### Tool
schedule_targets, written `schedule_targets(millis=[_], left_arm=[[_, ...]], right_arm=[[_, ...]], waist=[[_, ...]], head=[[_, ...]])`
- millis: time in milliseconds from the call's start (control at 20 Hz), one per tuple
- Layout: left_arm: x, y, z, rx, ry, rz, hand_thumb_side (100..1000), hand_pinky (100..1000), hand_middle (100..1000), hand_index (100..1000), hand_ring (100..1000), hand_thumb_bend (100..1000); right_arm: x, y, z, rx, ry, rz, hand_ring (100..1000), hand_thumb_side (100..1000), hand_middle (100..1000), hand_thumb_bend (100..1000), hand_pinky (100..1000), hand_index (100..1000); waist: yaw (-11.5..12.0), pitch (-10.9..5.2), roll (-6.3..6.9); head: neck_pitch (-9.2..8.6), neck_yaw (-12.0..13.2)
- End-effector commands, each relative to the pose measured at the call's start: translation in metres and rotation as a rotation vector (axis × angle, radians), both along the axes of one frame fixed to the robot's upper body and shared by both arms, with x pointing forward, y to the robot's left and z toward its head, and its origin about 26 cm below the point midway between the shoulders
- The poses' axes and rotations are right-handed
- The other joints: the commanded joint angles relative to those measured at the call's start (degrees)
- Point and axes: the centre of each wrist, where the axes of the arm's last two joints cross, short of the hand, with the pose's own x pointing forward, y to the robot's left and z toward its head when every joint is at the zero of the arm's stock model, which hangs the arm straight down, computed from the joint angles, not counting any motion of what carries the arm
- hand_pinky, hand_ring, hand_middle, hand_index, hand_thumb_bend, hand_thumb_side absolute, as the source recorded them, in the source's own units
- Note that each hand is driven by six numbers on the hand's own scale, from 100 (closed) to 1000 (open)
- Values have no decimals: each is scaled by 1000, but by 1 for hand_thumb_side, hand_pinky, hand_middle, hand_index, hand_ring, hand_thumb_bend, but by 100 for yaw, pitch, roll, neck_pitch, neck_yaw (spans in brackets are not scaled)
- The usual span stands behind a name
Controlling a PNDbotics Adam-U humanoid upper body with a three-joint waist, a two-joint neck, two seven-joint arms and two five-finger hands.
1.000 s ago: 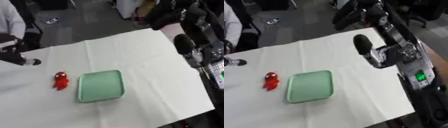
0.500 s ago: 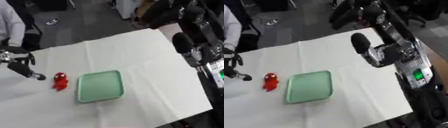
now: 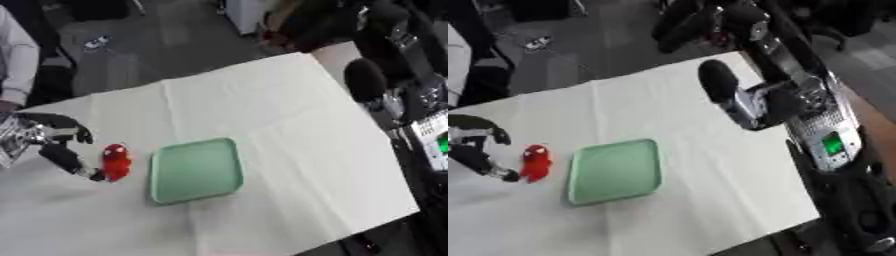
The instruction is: Pick up objects on the table and place them in the box.
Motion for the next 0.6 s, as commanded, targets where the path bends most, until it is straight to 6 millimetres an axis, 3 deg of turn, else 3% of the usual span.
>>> schedule_targets(millis=[50, 300, 600], left_arm=[[3, 10, -1, -21, -42, 5, 650, 561, 876, 943, 670, 715], [3, 19, -15, -19, -50, 6, 633, 573, 925, 975, 702, 725], [7, 19, -15, -18, -121, -14, 629, 578, 942, 983, 715, 723]], right_arm=[[-3, 3, 9, 1, -31, 19, 654, 799, 637, 100, 621, 705], [-3, 4, 10, 0, -34, 25, 654, 800, 637, 100, 621, 705], [-3, 5, 11, 2, -37, 29, 654, 800, 637, 100, 621, 705]], waist=[[-17, -53, -34], [-47, -33, -44], [-75, -27, -47]], head=[[-13, 24], [-12, 36], [-49, 46]])
